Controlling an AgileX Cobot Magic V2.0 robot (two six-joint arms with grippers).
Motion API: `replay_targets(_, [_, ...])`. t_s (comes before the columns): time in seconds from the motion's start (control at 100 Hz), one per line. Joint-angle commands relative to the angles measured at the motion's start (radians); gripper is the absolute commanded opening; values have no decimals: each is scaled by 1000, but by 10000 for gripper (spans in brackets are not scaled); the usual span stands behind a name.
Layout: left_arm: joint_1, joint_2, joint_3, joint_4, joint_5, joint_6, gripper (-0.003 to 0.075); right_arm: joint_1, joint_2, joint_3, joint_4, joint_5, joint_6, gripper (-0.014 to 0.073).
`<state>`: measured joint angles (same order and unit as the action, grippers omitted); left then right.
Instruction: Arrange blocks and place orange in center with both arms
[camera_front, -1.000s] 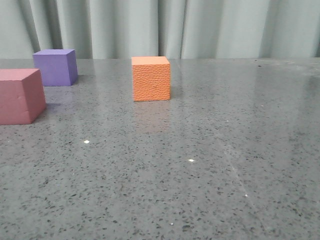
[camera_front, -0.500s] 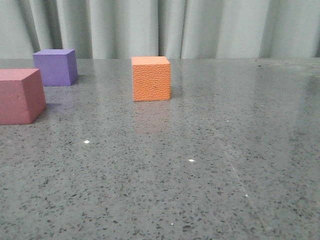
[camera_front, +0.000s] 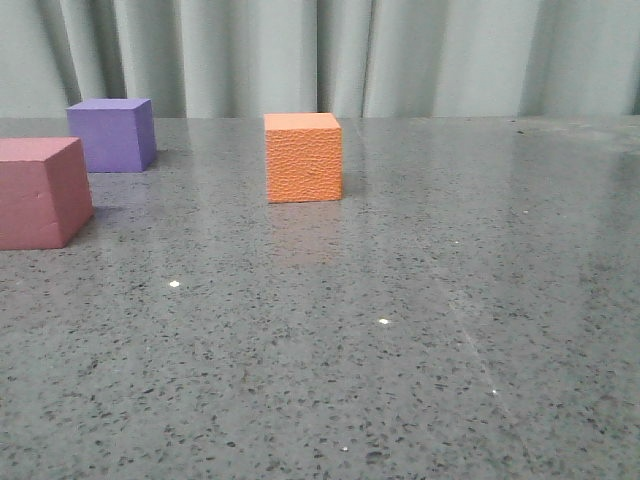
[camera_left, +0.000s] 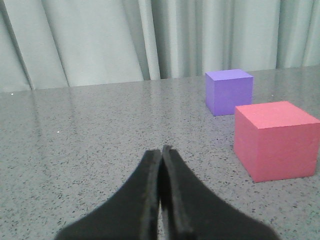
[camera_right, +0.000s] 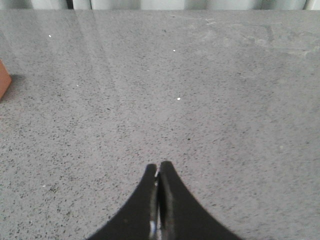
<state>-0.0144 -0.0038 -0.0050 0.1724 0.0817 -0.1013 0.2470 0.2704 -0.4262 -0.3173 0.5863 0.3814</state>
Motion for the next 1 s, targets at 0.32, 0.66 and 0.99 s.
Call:
replay_targets(0.32, [-1,-32,54,-8,-76,-2,-19,-196,-299,376,317,-466,-281,-67])
replay_targets(0.66, [-1,-32,54,-8,-76,-2,-19,-196,-305,440,327,-533,-281,-67])
replay_targets(0.99, [-1,-32,54,-8,-76,-2,-19,-196,-305,440,327,-533,-281,-67])
